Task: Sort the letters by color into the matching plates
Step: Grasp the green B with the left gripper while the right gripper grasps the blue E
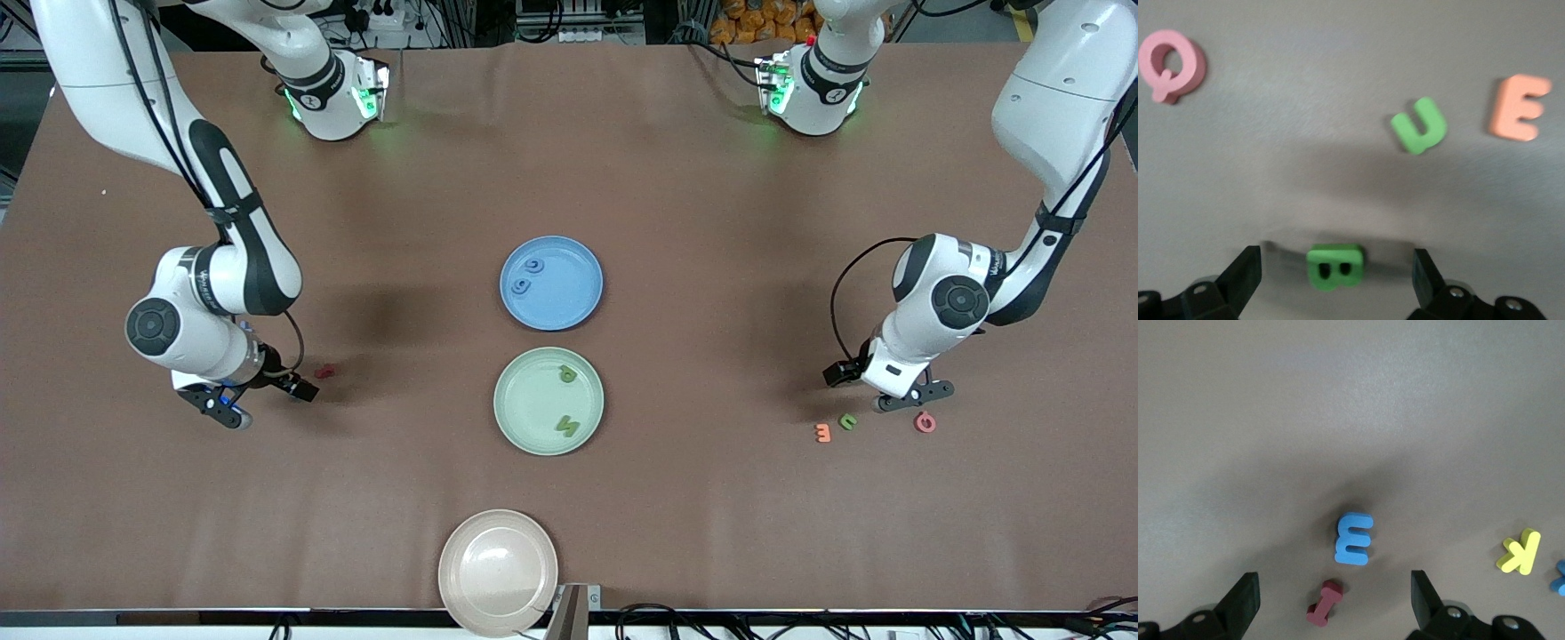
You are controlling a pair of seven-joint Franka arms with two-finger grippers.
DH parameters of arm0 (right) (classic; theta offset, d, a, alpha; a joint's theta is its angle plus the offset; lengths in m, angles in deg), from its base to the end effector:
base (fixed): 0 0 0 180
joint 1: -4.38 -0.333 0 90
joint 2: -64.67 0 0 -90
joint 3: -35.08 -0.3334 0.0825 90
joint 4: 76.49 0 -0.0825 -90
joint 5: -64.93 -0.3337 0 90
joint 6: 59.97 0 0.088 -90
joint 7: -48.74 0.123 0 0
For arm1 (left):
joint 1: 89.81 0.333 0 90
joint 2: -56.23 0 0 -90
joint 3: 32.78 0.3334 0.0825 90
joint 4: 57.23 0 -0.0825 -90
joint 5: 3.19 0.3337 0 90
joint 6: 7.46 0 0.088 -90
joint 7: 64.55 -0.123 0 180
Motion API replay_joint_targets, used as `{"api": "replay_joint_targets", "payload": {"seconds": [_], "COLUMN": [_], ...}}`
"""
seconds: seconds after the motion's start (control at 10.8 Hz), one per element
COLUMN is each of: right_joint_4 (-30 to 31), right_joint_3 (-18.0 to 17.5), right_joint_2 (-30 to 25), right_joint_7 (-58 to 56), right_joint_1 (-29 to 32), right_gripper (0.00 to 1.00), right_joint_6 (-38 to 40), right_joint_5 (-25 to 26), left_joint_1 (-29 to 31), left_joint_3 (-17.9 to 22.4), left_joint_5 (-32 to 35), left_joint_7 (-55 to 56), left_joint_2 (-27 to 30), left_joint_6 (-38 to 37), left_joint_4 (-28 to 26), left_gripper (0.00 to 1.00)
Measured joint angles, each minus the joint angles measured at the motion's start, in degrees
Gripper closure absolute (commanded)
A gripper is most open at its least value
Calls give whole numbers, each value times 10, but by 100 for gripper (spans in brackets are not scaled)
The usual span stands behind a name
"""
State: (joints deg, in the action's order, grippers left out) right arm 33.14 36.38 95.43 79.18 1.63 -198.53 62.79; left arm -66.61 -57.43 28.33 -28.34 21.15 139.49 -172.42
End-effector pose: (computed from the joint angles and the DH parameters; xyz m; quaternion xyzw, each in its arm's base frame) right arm 0.6015 0.0167 0.2471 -0.9648 0.2625 0.0170 0.0017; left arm 0.5832 -0.0070 0.2113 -0.9934 -0.1086 -0.0286 0.0220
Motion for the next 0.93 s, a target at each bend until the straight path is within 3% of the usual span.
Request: {"api": "replay_joint_targets", "payload": {"seconds": [0.19, 0.28, 0.37, 0.93], "right_joint_4": [9, 10, 10, 13], "right_joint_3": [0, 1, 1, 2], "right_joint_2": [0, 0, 0, 17], "right_joint_7": [4, 4, 4, 4], "right_joint_1": [-1, -1, -1, -1], "right_gripper": [14, 16, 19, 31], "right_joint_6": [-6, -6, -6, -28], "right_joint_5": [0, 0, 0, 0], "left_joint_1": [0, 0, 0, 3], "left_joint_3": [2, 2, 2, 0], "left_joint_5": [12, 12, 13, 18], "left_joint_7": [0, 0, 0, 1], "left_joint_2": [-1, -2, -2, 5], "left_joint_6": [-13, -14, -14, -29], "left_joint_4": [1, 1, 1, 7], "left_gripper": [0, 21, 99, 100]}}
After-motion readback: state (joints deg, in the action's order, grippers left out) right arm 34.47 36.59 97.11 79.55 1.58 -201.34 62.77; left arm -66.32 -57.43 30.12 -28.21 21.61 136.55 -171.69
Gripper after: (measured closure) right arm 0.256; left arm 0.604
